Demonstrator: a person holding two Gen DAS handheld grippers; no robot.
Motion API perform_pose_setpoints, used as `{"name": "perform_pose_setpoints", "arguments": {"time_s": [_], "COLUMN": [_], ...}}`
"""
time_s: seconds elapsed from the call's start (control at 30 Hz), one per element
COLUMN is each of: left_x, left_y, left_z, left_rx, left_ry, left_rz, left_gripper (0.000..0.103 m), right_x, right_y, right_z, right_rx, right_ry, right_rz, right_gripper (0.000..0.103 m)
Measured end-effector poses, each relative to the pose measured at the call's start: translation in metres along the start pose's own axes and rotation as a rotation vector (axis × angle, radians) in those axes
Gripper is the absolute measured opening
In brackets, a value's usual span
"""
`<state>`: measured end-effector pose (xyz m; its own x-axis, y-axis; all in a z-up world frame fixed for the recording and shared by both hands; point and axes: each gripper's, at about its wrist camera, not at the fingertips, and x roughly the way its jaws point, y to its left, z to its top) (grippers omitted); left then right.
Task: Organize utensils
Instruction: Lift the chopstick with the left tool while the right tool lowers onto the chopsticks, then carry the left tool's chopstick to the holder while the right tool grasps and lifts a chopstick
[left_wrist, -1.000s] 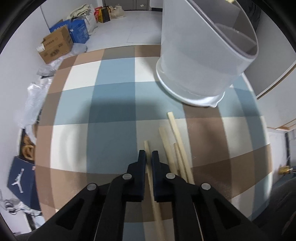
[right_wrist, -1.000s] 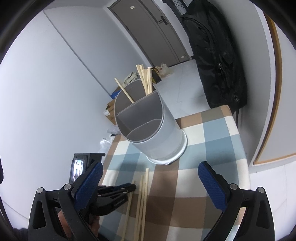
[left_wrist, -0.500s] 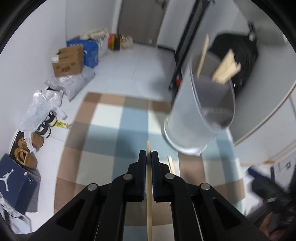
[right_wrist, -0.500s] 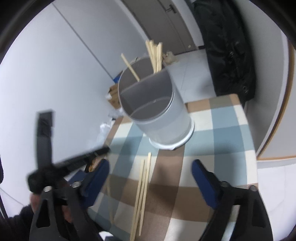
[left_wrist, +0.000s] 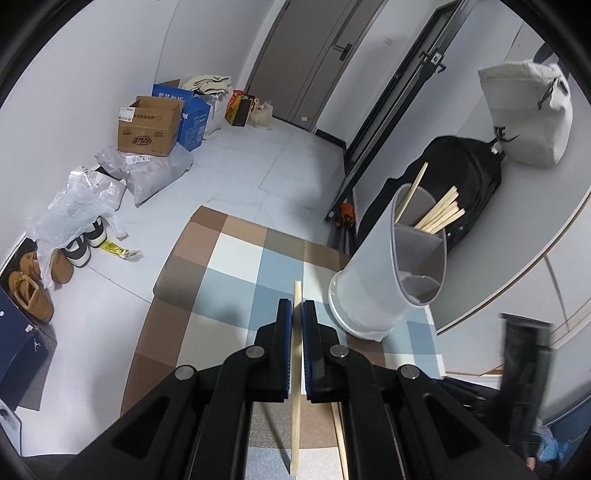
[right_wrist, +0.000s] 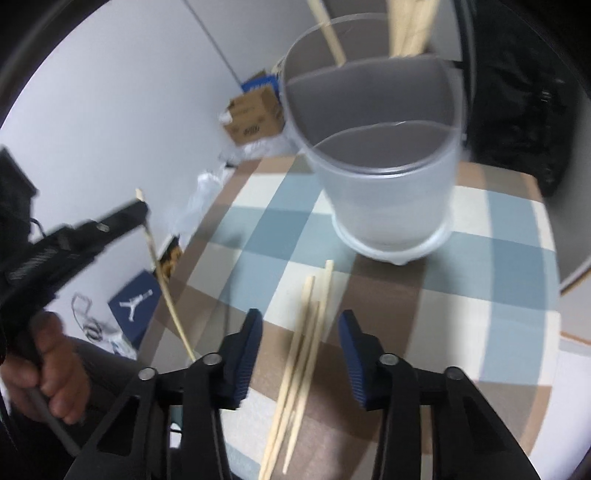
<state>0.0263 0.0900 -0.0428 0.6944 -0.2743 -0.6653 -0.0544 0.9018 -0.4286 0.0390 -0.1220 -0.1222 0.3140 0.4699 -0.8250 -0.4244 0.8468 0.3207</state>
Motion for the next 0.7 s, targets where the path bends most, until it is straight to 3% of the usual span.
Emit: {"name": "perform_pose_setpoints", "arguments": {"time_s": [0.5,0.7], "left_x": [-0.022,-0.021], "left_y": [0.020,0.021], "left_z": [0.008,0.010], "left_rx": [-0.023,-0.028], "left_ry": [-0.050,-0.045], "left_rz": [-0.062,-0.070], "left_gripper": [0.001,0.001], "right_x": [0.068,0.075], "right_y": [0.011,0.018], "right_z": [0.028,0.029], "right_rx": [-0.065,-0.117], "right_ry": [0.191,0.200], "right_rz": [-0.133,-0.195], "right_gripper": [0.017,0.014]}}
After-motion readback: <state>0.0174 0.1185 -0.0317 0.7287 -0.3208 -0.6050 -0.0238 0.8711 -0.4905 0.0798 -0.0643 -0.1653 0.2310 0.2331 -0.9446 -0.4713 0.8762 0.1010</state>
